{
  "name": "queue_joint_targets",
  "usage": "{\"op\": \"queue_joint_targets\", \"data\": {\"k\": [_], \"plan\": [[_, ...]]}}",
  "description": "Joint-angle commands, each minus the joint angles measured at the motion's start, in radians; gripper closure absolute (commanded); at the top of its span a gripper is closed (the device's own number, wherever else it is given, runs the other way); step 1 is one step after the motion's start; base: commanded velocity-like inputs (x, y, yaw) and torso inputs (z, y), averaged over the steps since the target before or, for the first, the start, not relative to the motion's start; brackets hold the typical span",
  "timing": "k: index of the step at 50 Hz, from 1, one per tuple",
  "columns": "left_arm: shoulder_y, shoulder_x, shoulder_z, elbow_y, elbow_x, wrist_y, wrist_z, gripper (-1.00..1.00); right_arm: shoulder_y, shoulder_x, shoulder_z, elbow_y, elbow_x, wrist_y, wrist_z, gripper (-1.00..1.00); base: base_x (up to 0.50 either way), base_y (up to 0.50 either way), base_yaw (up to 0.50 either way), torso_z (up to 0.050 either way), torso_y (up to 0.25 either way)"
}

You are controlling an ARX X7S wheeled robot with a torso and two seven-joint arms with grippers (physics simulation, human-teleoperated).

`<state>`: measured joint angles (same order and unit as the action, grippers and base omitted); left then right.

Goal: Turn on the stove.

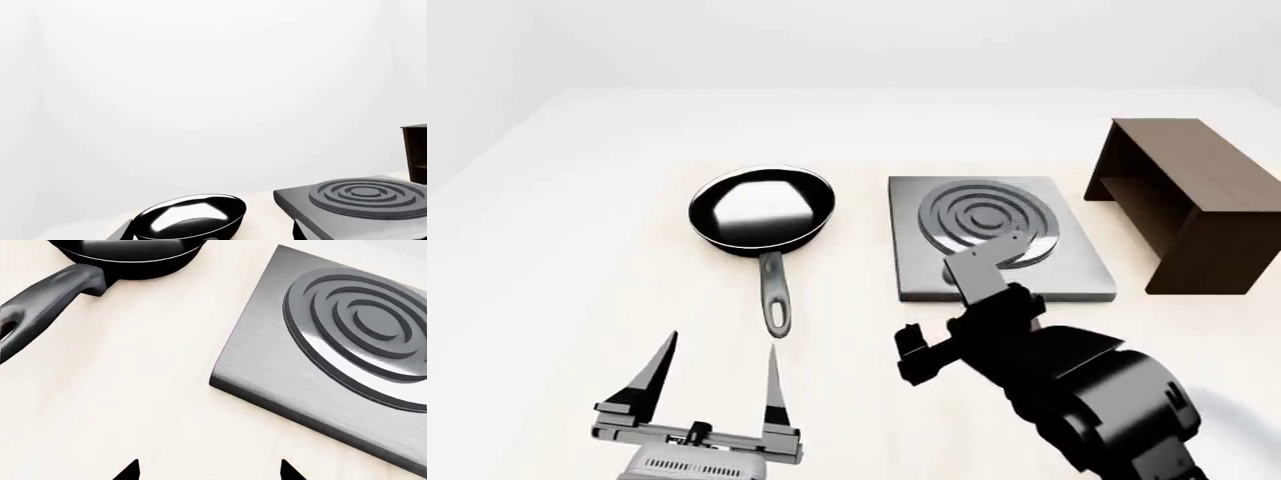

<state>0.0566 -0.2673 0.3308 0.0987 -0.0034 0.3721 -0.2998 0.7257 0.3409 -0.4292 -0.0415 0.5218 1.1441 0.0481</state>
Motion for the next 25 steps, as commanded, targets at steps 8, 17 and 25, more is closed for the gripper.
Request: {"op": "queue_joint_targets", "data": {"k": [8,17,25], "plan": [[-0.004,-0.004,0.007,-0.002,-0.005,-0.001,-0.006,-1.0,-0.021,0.04,0.055,-0.126,0.065,0.143,0.042,-1.0,0.0,0.0,0.0,0.0,0.0],[-0.005,-0.007,0.011,-0.002,-0.007,-0.003,-0.008,-1.0,-0.073,0.073,0.087,-0.233,0.108,0.215,0.067,-1.0,0.0,0.0,0.0,0.0,0.0],[-0.004,-0.01,0.013,0.0,-0.007,0.0,-0.012,-1.0,-0.098,0.087,0.076,-0.201,0.095,0.169,0.057,-1.0,0.0,0.0,0.0,0.0,0.0]]}}
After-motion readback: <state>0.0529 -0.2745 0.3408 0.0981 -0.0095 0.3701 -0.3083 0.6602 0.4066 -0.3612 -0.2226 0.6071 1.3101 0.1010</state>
